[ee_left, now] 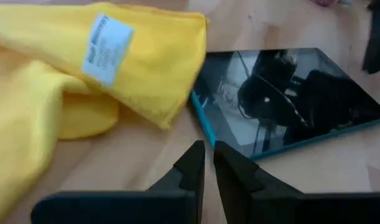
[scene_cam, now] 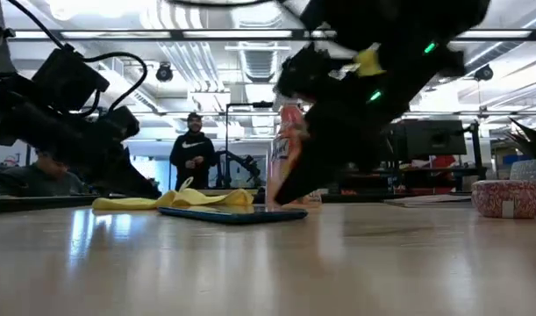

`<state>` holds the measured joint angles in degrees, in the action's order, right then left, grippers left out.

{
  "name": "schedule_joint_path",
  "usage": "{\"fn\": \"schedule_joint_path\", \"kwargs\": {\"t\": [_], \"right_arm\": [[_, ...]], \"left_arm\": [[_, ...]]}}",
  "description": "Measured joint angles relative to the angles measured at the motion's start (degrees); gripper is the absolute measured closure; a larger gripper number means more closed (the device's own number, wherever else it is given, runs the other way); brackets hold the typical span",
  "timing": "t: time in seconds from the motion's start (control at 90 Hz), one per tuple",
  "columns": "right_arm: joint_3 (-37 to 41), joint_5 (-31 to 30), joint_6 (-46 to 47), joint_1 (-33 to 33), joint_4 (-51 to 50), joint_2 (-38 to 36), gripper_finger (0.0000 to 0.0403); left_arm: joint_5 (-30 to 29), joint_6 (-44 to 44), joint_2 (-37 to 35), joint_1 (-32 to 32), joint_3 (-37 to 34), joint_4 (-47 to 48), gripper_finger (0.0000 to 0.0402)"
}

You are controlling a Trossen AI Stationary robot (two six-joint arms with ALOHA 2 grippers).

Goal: Apply microfiber cloth
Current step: Wipe the front and back of the tablet with the yellow microfiber cloth, then move the yellow microfiber cloth to the bottom left

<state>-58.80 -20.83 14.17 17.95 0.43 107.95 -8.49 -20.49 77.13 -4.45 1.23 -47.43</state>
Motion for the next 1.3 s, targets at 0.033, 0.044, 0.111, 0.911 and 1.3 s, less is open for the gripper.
{"fn": "schedule_joint_path", "kwargs": {"t": [0.033,0.044,0.111,0.911,1.3], "right_arm": [[-0.03,-0.11,0.88,0.79,-1.76,-0.91,0.0403],[-0.03,-0.17,1.19,1.02,-2.35,-1.22,0.0403],[-0.03,-0.86,2.83,2.36,-4.58,-2.56,0.0403],[-0.01,-4.65,12.90,7.79,-13.41,-4.69,0.0403],[0.01,-6.61,10.67,8.77,-12.96,-4.69,0.0403]], "left_arm": [[-0.01,0.03,1.00,0.44,0.06,-0.98,0.0381],[-0.03,0.05,1.32,0.53,0.10,-1.30,0.0381],[-0.77,0.34,3.52,0.71,1.03,-2.71,0.0381],[5.70,6.27,12.91,2.72,14.49,0.52,0.0381],[-19.27,9.49,1.87,-8.98,16.81,19.64,0.0399]]}}
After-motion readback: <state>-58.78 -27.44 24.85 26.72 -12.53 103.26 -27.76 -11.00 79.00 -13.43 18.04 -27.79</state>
